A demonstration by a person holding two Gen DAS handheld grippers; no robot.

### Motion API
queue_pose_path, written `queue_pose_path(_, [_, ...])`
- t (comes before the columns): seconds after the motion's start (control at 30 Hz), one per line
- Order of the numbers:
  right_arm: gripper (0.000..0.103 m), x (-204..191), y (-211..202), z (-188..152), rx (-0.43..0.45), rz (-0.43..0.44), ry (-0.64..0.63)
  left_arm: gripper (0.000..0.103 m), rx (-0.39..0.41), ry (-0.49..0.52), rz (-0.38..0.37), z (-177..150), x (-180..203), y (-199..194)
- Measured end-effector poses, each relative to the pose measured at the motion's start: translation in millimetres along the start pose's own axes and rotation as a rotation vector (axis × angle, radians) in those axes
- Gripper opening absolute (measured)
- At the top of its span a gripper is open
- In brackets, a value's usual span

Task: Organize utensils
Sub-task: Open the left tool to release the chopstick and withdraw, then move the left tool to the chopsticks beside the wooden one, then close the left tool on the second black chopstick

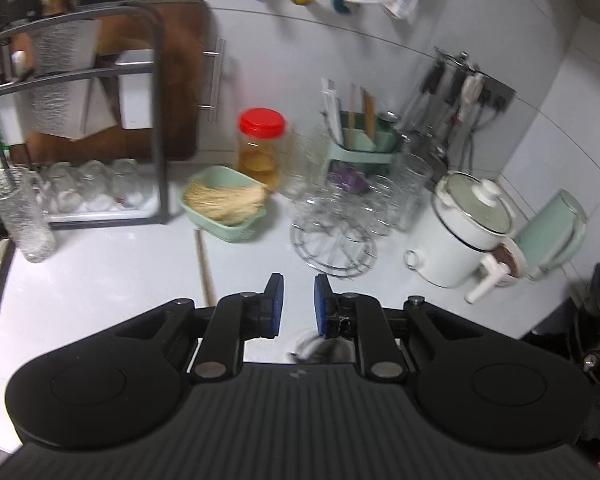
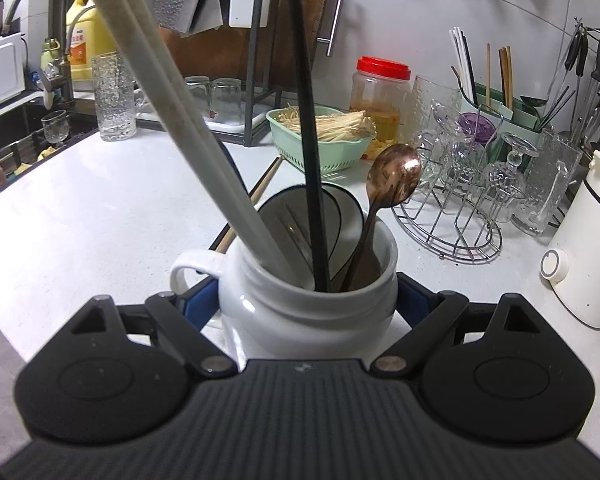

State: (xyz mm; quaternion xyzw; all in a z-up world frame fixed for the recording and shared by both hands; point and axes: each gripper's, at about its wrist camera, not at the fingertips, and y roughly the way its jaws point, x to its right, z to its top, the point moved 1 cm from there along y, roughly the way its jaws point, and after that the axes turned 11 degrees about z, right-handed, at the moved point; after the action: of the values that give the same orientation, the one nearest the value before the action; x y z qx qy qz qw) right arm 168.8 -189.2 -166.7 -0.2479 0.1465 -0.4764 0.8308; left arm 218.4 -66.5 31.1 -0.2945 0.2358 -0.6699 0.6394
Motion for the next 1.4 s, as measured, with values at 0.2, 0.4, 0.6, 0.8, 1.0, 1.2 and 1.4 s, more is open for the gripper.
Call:
queue_pose_path(0.2, [0.092, -2, 1, 2, -0.017, -0.033, 0.033, 0.019, -0.02, -0.091, 0.033, -18, -53, 21])
queue_pose_path(0.4, [0.092, -2, 2, 3, -0.03, -0.036, 0.031, 0.019, -0.083, -0.097, 0.051, -56, -85, 58])
queue_pose_path(0.6, [0.093, 0, 4, 7, -0.057, -0.031, 0.023, 0.019, -0.143, -0.062, 0.02, -94, -107, 100])
queue_pose_path(0.8, [0.093, -1, 6, 9, -0.076, -0.054, 0.044, 0.019, -0.164, -0.04, -0.071, -110, -115, 144])
queue_pose_path(1.0, [0.093, -4, 7, 10, -0.092, -0.113, 0.091, 0.019, -0.168, 0.006, -0.122, -122, -106, 186])
queue_pose_path(1.2, [0.093, -5, 5, 9, -0.105, -0.151, 0.124, 0.019, -0.169, 0.025, -0.128, -125, -98, 218])
queue_pose_path(1.4, [0.093, -4, 6, 10, -0.111, -0.143, 0.119, 0.019, -0.163, 0.056, -0.075, -120, -91, 233])
